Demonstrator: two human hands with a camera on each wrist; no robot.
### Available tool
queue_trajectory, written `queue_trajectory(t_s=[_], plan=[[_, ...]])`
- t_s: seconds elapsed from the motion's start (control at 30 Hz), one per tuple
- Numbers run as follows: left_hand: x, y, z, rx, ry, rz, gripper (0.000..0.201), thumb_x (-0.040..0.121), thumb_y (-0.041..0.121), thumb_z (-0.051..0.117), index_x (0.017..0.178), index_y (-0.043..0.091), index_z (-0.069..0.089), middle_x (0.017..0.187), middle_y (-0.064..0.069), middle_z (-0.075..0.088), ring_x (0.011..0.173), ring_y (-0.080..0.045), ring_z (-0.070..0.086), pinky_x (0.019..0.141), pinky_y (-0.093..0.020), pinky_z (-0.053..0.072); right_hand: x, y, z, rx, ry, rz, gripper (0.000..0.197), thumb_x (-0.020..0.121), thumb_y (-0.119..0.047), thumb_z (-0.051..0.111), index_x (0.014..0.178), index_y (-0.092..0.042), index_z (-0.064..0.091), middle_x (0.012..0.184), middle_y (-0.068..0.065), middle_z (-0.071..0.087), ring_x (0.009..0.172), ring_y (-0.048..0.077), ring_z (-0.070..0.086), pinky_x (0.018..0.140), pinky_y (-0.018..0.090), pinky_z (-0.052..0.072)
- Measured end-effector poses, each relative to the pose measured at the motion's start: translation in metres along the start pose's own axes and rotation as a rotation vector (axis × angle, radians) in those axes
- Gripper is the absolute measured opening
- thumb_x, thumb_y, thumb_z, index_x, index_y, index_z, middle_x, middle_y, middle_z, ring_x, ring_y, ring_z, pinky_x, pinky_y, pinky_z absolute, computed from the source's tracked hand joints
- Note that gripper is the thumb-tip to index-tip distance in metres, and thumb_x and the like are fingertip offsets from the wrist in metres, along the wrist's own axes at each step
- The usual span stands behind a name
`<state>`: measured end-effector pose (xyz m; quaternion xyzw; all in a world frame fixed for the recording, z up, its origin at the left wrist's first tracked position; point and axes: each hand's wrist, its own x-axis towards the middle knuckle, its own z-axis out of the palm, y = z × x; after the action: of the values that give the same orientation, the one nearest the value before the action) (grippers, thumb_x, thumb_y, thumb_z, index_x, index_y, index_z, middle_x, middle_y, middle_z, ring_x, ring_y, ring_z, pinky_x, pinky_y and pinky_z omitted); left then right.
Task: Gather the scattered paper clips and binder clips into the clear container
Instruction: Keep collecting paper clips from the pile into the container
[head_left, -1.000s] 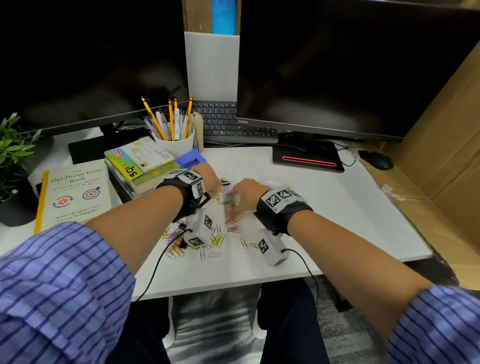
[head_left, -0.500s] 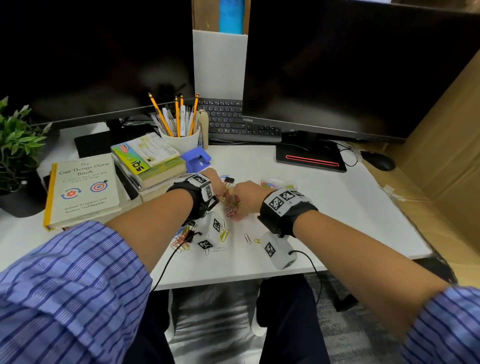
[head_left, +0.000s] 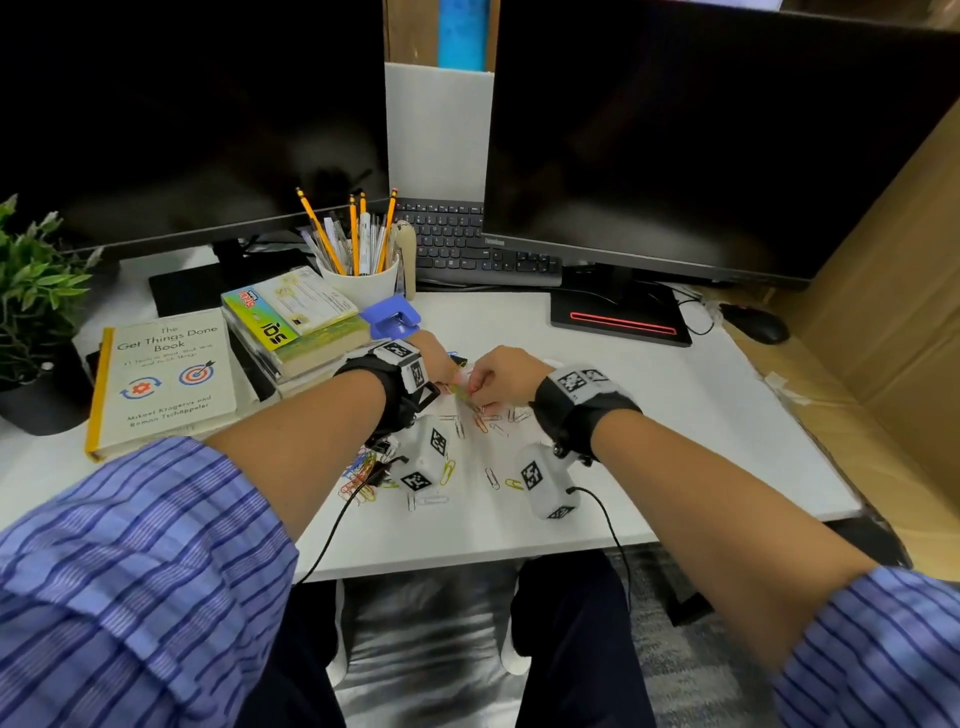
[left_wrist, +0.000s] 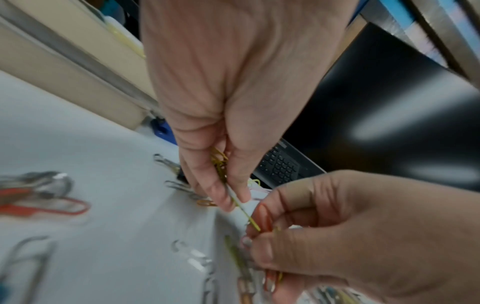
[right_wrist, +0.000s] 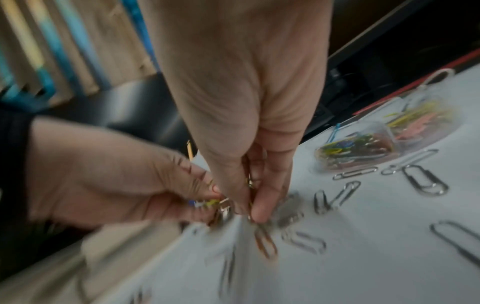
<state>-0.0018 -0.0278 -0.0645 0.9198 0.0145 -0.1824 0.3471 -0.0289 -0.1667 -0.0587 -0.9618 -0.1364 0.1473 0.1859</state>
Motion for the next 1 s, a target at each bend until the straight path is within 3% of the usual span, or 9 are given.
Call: queue_trajectory(t_s=[0.07,0.17,0.23,0.33,0.47,0.53,0.63,0.83,1.0], plan=[[0.000,0.012,-0.003,-0.048,-0.009,0.039,0.010,0.090,0.003,0.055,0.088,0.005,0.065,0.069,0.000,0.055,0.062,-0.012,0.055,0.071,-0.026,0.054,-0.004,0.013,-0.016,0.102,0.025,0.028,0.014,0.083,-0.015,0.069,0.096,-0.010,0.072,0.091,0.004,0.073,0.067,0.011,0.063,0.075,0.021,0.051],[0.003,0.038,0.000,-0.088,-0.021,0.104,0.026,0.090,0.005,0.056,0.113,-0.005,0.063,0.069,-0.001,0.057,0.060,-0.011,0.055,0.064,-0.019,0.049,-0.012,0.036,-0.046,0.221,0.045,0.108,0.012,0.086,-0.010,0.067,0.096,-0.007,0.070,0.085,0.001,0.071,0.065,0.008,0.066,0.065,0.010,0.052],[0.006,0.055,0.007,-0.091,-0.015,0.149,0.027,0.090,0.006,0.057,0.114,-0.005,0.063,0.081,-0.008,0.067,0.067,-0.016,0.059,0.072,-0.027,0.055,-0.015,0.051,-0.063,0.272,0.058,0.164,0.017,0.085,-0.004,0.067,0.102,0.000,0.069,0.092,0.008,0.070,0.066,0.012,0.068,0.069,0.015,0.057],[0.014,0.075,0.022,-0.090,0.004,0.191,0.025,0.089,0.011,0.062,0.110,-0.002,0.067,0.110,-0.017,0.070,0.084,-0.019,0.064,0.090,-0.032,0.055,-0.015,0.069,-0.074,0.210,0.069,0.245,0.021,0.084,-0.002,0.068,0.104,0.003,0.070,0.097,0.013,0.070,0.054,0.004,0.065,0.058,0.012,0.056],[0.022,0.088,0.044,-0.013,0.012,0.191,0.026,0.085,0.024,0.068,0.105,0.007,0.072,0.110,-0.011,0.072,0.097,-0.023,0.068,0.095,-0.034,0.054,-0.012,0.082,-0.072,0.033,0.031,0.297,0.026,0.085,-0.010,0.068,0.110,-0.001,0.070,0.110,0.013,0.071,0.093,0.023,0.070,0.093,0.034,0.055],[0.026,0.089,0.049,0.003,0.019,0.186,0.025,0.085,0.026,0.069,0.104,0.010,0.072,0.108,-0.010,0.072,0.095,-0.022,0.069,0.094,-0.035,0.054,-0.012,0.085,-0.070,-0.004,0.032,0.306,0.027,0.086,-0.012,0.068,0.112,-0.004,0.070,0.111,0.011,0.071,0.099,0.022,0.069,0.092,0.034,0.055],[0.030,0.088,0.053,-0.002,0.024,0.178,0.025,0.084,0.026,0.069,0.103,0.009,0.072,0.108,-0.010,0.073,0.100,-0.025,0.070,0.093,-0.036,0.055,-0.013,0.088,-0.070,0.092,0.036,0.326,0.023,0.086,-0.009,0.068,0.108,-0.003,0.070,0.106,0.010,0.072,0.082,0.015,0.069,0.076,0.022,0.057],[0.033,0.088,0.059,-0.028,0.034,0.177,0.028,0.085,0.025,0.069,0.106,0.007,0.072,0.110,-0.010,0.072,0.104,-0.025,0.068,0.095,-0.037,0.054,-0.009,0.097,-0.066,0.036,0.093,0.383,0.020,0.080,-0.008,0.068,0.099,-0.004,0.074,0.105,0.011,0.073,0.095,0.024,0.071,0.088,0.038,0.057],[0.032,0.088,0.066,-0.056,0.017,0.171,0.027,0.085,0.021,0.069,0.108,0.006,0.070,0.112,-0.011,0.071,0.104,-0.025,0.067,0.096,-0.035,0.053,-0.012,0.099,-0.063,0.027,0.040,0.441,0.026,0.084,-0.008,0.068,0.109,-0.001,0.068,0.107,0.012,0.072,0.099,0.023,0.070,0.091,0.037,0.056]])
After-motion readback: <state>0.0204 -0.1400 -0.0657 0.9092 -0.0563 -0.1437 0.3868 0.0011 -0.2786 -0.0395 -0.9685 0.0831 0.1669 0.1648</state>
